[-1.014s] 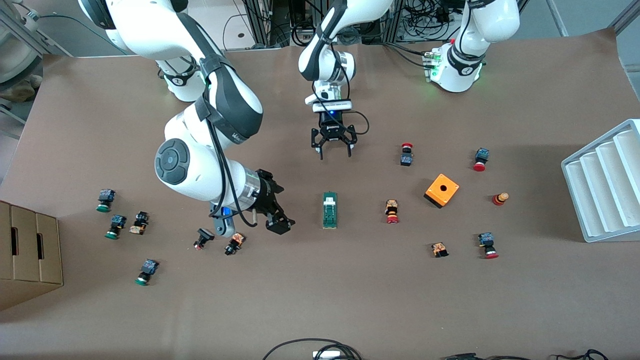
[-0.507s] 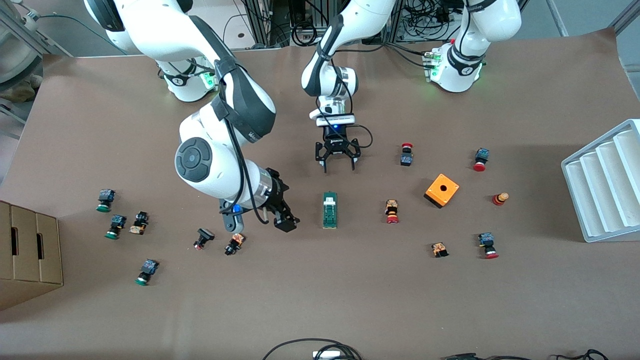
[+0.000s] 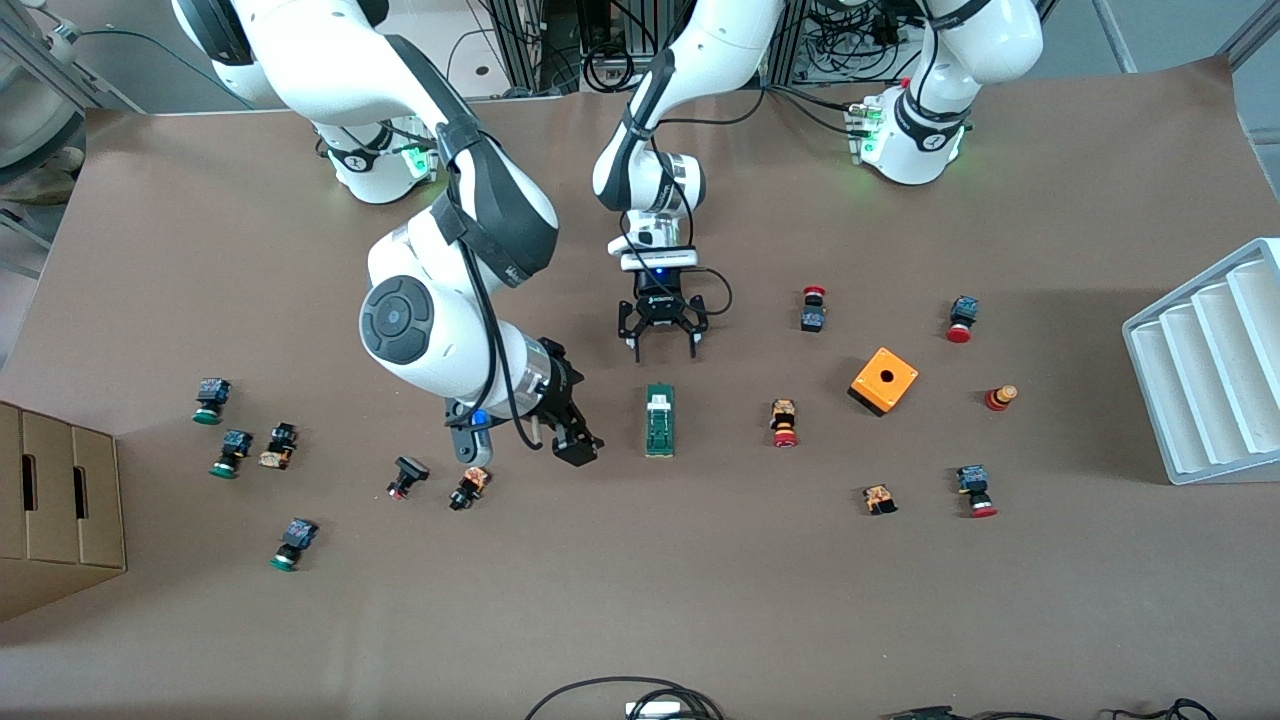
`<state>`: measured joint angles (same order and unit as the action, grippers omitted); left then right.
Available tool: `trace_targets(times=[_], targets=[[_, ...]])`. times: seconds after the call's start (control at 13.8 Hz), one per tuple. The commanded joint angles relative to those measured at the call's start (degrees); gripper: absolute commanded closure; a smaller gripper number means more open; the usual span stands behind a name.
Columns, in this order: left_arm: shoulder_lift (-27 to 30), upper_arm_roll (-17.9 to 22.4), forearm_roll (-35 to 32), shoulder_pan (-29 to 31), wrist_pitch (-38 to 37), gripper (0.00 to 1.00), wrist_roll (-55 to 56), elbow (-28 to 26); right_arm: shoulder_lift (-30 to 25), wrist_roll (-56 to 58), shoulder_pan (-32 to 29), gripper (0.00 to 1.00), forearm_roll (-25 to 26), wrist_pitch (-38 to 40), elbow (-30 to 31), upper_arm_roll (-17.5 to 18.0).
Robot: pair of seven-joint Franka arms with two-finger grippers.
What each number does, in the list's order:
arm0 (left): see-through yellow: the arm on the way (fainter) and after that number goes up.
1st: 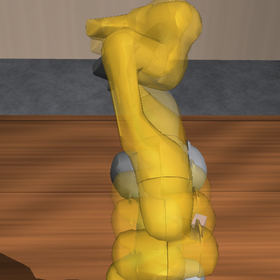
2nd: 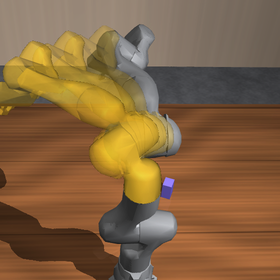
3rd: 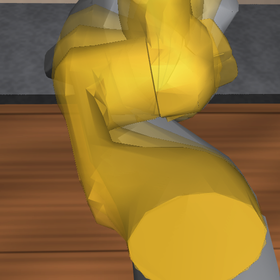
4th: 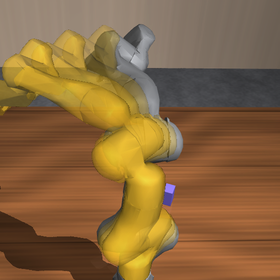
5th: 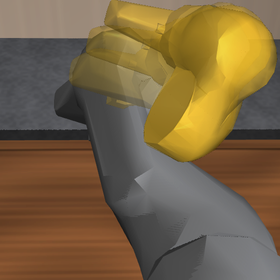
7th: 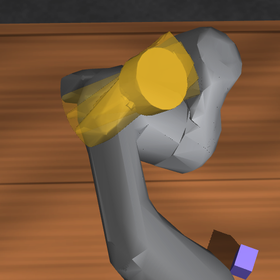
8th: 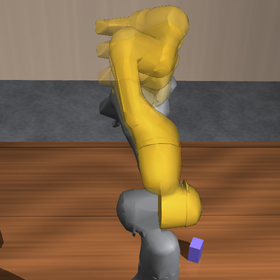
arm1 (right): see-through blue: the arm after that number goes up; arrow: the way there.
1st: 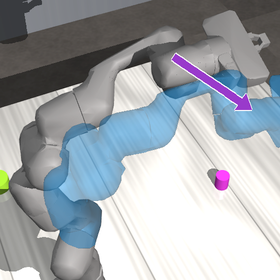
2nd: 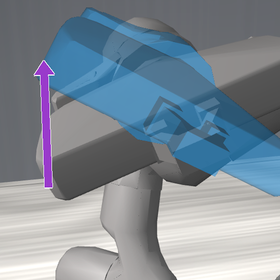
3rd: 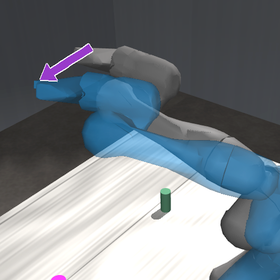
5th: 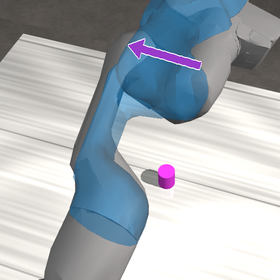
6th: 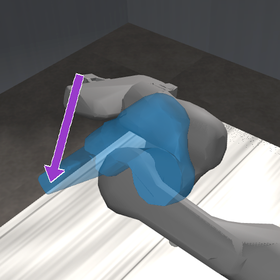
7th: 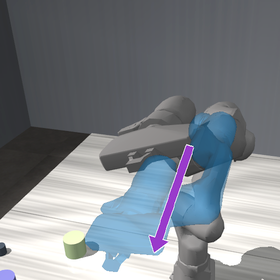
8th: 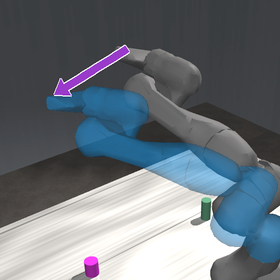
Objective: Close load switch with both arms
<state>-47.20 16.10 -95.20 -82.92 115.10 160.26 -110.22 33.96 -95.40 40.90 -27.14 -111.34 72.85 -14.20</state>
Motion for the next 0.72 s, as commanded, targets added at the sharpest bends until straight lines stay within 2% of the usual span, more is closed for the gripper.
trace_targets(times=[0.0, 0.14, 0.65], targets=[[-1.9, 0.1, -2.9, 3.8, 1.2, 0.0, 12.5, 2.7, 2.3, -3.5, 1.3, 0.0, 2.5, -1.6, -2.5, -0.4], [-2.4, -0.8, -4.1, 4.6, 1.4, 0.0, 12.4, 4.6, 2.9, -4.5, 2.0, 0.0, 3.1, -2.7, -2.4, -0.4], [-3.3, -0.9, -3.4, 3.9, 1.3, 0.0, 12.9, 4.7, 3.1, -4.6, 2.1, 0.0, 3.1, -2.8, -2.5, -0.4]])
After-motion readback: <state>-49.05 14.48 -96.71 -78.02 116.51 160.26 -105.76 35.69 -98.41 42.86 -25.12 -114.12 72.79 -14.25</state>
